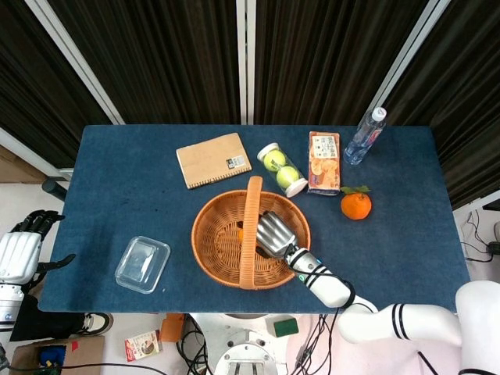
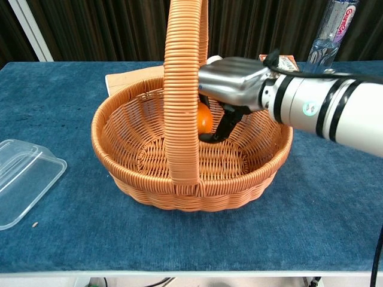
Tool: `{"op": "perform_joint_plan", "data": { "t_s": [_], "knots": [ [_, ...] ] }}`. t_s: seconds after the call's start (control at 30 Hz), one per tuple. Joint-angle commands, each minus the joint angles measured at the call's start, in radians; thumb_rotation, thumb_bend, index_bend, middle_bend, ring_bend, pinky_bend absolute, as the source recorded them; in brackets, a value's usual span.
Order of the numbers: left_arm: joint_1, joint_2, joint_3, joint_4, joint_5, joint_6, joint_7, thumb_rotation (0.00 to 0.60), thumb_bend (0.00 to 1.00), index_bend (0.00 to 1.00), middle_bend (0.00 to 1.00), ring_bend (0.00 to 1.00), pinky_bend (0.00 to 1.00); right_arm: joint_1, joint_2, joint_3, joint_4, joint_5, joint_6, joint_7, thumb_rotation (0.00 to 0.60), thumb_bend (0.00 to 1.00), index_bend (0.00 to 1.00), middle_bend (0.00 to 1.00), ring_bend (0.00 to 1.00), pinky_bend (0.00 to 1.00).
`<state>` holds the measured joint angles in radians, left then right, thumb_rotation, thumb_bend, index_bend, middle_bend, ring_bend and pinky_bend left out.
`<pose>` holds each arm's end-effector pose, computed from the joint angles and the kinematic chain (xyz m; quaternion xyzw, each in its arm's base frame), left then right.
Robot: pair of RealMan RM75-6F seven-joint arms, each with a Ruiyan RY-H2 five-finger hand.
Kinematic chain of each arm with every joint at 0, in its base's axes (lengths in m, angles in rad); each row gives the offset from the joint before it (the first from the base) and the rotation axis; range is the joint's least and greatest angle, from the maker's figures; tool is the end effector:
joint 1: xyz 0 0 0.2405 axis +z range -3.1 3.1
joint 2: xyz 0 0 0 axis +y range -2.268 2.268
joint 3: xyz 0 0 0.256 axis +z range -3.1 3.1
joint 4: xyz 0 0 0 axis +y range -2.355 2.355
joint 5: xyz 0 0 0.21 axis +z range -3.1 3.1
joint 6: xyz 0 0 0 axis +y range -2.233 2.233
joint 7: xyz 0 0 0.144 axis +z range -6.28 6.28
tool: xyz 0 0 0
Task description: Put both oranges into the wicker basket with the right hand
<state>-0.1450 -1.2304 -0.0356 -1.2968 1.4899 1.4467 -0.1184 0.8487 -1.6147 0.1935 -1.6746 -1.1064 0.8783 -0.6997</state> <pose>-0.3547 0.2034 0.1514 -0.6165 -0.3616 -0.3656 0.5963 -0.0558 -0.2993 -0.0520 0.8394 -0.2534 0.3570 0.3221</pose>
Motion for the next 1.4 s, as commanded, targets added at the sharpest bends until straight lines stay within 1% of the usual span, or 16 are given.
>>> {"op": "perform_joint_plan", "data": {
  "t_s": [0.03, 0.13, 0.17, 0.27, 0.37, 0.4, 0.53, 0.63, 0.73, 0.83, 0.97, 1.03, 1.13, 1.23, 1.3, 1.4],
  "knots": [
    [0.001, -0.003, 0.000, 0.006, -0.002, -0.003, -0.003, 0.486, 0.06, 0.26, 0.23, 0.15, 0.36, 0.014, -0.024, -0.015, 0.020, 0.000, 0.002, 0.001, 0.600, 0.39, 0.62, 0.44, 0.35, 0.51],
    [0.002, -0.006, 0.001, 0.014, -0.002, -0.005, -0.020, 0.486, 0.06, 0.27, 0.23, 0.15, 0.36, 0.028, -0.035, -0.023, 0.033, 0.006, -0.013, 0.011, 0.600, 0.35, 0.53, 0.42, 0.26, 0.44],
    [0.002, -0.006, 0.001, 0.017, 0.000, -0.005, -0.028, 0.486, 0.06, 0.27, 0.23, 0.15, 0.36, 0.035, -0.034, -0.029, 0.035, 0.013, -0.023, 0.011, 0.600, 0.33, 0.47, 0.39, 0.23, 0.42],
    [0.005, -0.005, 0.000, 0.023, 0.005, 0.004, -0.038, 0.483, 0.06, 0.27, 0.23, 0.15, 0.36, 0.046, -0.030, -0.032, 0.028, 0.031, -0.031, 0.013, 0.600, 0.23, 0.27, 0.26, 0.11, 0.31],
    [0.008, -0.001, -0.001, 0.022, 0.005, 0.009, -0.038, 0.482, 0.06, 0.27, 0.23, 0.15, 0.36, 0.052, -0.024, -0.037, 0.019, 0.040, -0.028, 0.016, 0.600, 0.21, 0.17, 0.19, 0.04, 0.24],
    [0.008, 0.000, -0.001, 0.021, 0.005, 0.010, -0.037, 0.480, 0.06, 0.27, 0.23, 0.15, 0.36, 0.053, -0.022, -0.039, 0.016, 0.041, -0.027, 0.016, 0.600, 0.21, 0.15, 0.18, 0.03, 0.23],
    [0.012, 0.004, -0.001, 0.014, 0.007, 0.015, -0.033, 0.483, 0.06, 0.27, 0.23, 0.15, 0.36, 0.054, -0.002, -0.051, -0.003, 0.046, -0.014, 0.014, 0.600, 0.21, 0.12, 0.15, 0.00, 0.19],
    [0.013, 0.006, 0.000, 0.006, 0.009, 0.016, -0.028, 0.483, 0.06, 0.27, 0.23, 0.15, 0.36, 0.046, 0.031, -0.058, -0.040, 0.040, 0.012, 0.012, 0.600, 0.21, 0.10, 0.14, 0.00, 0.18],
    [0.014, 0.009, 0.001, -0.003, 0.012, 0.018, -0.021, 0.481, 0.06, 0.27, 0.23, 0.15, 0.36, 0.019, 0.096, -0.074, -0.107, 0.013, 0.061, 0.008, 0.600, 0.21, 0.10, 0.14, 0.00, 0.18],
    [0.012, 0.012, 0.001, -0.012, 0.014, 0.014, -0.010, 0.483, 0.06, 0.27, 0.23, 0.15, 0.36, -0.023, 0.179, -0.090, -0.182, -0.018, 0.115, 0.030, 0.600, 0.21, 0.10, 0.14, 0.00, 0.18],
    [0.008, 0.009, 0.002, -0.024, 0.018, 0.010, -0.001, 0.482, 0.06, 0.27, 0.23, 0.15, 0.36, -0.091, 0.309, -0.113, -0.266, -0.068, 0.181, 0.102, 0.600, 0.21, 0.10, 0.15, 0.01, 0.18],
    [0.006, 0.006, 0.003, -0.027, 0.020, 0.008, 0.003, 0.482, 0.06, 0.27, 0.23, 0.15, 0.36, -0.128, 0.362, -0.125, -0.283, -0.102, 0.217, 0.144, 0.600, 0.21, 0.10, 0.15, 0.01, 0.18],
    [0.002, 0.004, 0.004, -0.029, 0.021, 0.000, 0.008, 0.483, 0.06, 0.27, 0.23, 0.15, 0.36, -0.195, 0.449, -0.142, -0.283, -0.152, 0.286, 0.220, 0.600, 0.21, 0.10, 0.15, 0.01, 0.18],
    [-0.002, 0.004, 0.003, -0.032, 0.022, -0.005, 0.010, 0.484, 0.06, 0.27, 0.23, 0.15, 0.36, -0.241, 0.501, -0.145, -0.252, -0.146, 0.321, 0.282, 0.600, 0.21, 0.10, 0.15, 0.01, 0.18],
    [-0.003, 0.004, 0.003, -0.034, 0.023, -0.007, 0.010, 0.482, 0.06, 0.27, 0.23, 0.15, 0.36, -0.261, 0.512, -0.144, -0.216, -0.121, 0.328, 0.301, 0.600, 0.20, 0.09, 0.13, 0.00, 0.18],
    [-0.005, 0.002, 0.003, -0.034, 0.023, -0.010, 0.010, 0.481, 0.06, 0.27, 0.23, 0.15, 0.36, -0.277, 0.502, -0.139, -0.153, -0.067, 0.310, 0.321, 0.600, 0.20, 0.05, 0.05, 0.00, 0.17]
  ]
}}
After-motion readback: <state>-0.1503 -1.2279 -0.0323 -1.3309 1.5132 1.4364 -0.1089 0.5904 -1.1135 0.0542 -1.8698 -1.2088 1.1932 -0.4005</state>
